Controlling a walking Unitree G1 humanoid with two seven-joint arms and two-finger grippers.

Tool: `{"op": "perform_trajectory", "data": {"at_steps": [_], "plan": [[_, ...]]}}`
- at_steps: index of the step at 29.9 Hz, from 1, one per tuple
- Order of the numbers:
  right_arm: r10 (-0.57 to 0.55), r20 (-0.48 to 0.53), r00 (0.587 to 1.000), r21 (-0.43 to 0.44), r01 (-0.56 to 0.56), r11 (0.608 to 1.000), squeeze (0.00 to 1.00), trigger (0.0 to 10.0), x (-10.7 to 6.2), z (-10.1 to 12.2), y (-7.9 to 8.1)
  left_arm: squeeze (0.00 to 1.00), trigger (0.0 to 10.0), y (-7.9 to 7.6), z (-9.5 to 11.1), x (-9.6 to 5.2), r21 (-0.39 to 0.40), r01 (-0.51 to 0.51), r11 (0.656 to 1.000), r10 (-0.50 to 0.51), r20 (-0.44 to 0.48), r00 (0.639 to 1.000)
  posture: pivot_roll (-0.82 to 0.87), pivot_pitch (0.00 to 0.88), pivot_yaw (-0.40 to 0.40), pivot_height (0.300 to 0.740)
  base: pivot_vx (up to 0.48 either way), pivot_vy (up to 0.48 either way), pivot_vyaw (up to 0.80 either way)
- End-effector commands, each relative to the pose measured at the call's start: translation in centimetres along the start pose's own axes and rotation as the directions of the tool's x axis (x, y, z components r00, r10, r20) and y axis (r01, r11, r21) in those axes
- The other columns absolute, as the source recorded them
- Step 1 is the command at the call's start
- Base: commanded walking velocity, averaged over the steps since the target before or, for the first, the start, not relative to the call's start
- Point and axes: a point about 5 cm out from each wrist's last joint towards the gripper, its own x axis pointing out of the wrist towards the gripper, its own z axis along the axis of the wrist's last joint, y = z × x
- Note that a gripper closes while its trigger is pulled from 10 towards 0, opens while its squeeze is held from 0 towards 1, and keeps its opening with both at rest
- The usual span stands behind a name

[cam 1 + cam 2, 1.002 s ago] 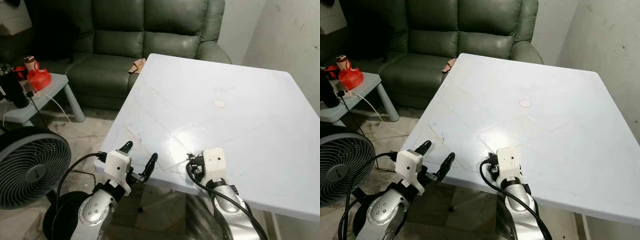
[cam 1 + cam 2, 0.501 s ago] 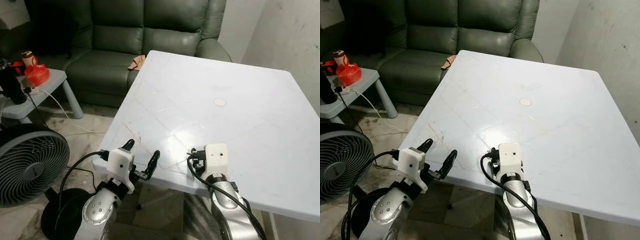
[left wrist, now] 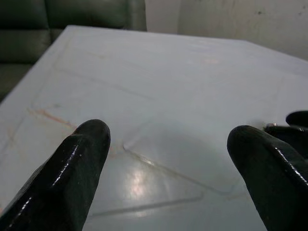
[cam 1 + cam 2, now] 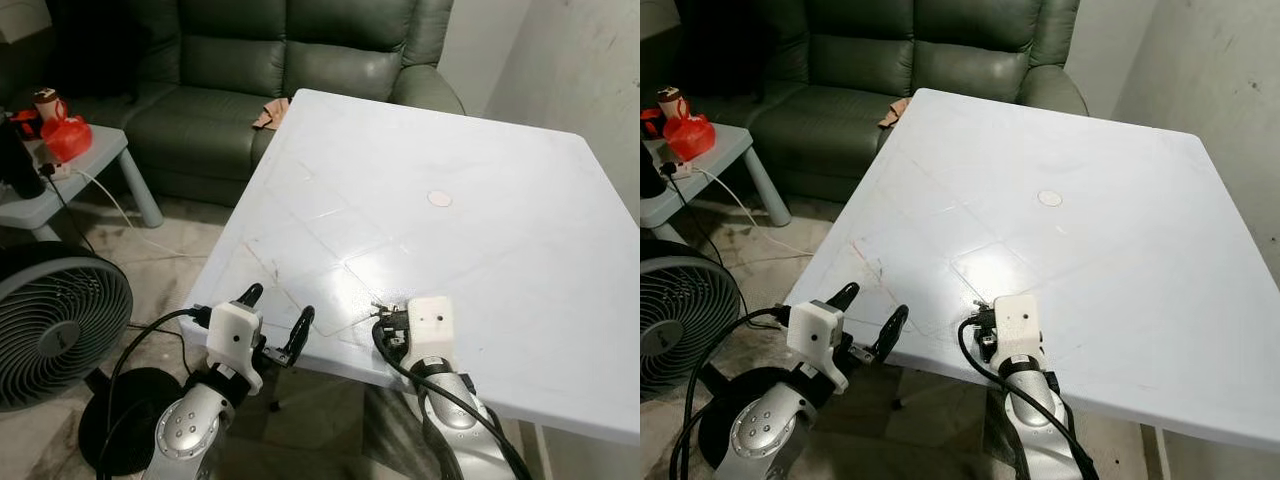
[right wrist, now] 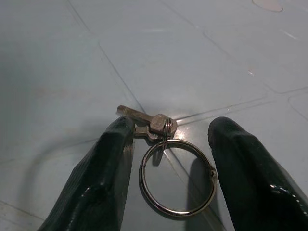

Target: Hang keys on a hook

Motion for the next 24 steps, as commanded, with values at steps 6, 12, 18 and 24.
{"op": "perform_trajectory", "data": {"at_steps": [6, 12, 18, 24], "plan": [[-0.004, -0.012, 1.000, 0.044, 0.005, 0.999, 0.00, 4.8, -0.2, 0.0, 0.6, 0.00, 10.0, -0.1, 0.3, -0.4, 0.020, -0.019, 1.000, 0.019, -0.005, 1.000, 0.08, 0.125, -0.071, 0.740, 0.000, 0.000, 0.00], [-0.007, -0.010, 1.000, 0.066, 0.008, 0.998, 0.00, 0.0, 0.2, 0.4, 1.3, 0.00, 10.0, -0.1, 0.4, -0.3, 0.023, -0.028, 0.999, 0.028, -0.004, 1.000, 0.08, 0.123, -0.072, 0.740, 0.000, 0.000, 0.00], [-0.011, -0.012, 1.000, 0.063, 0.012, 0.998, 0.00, 0.0, 0.2, 0.4, 1.4, 0.00, 10.0, -0.1, 0.5, -0.3, 0.028, -0.036, 0.999, 0.036, -0.003, 0.999, 0.09, 0.125, -0.074, 0.740, 0.000, 0.000, 0.00], [0.001, -0.017, 1.000, 0.058, 0.000, 0.998, 0.00, 0.0, 0.2, 0.3, 1.5, 0.00, 10.0, 0.2, 0.6, -0.4, 0.035, -0.047, 0.998, 0.047, -0.005, 0.999, 0.10, 0.129, -0.076, 0.740, 0.000, 0.000, 0.00]]}}
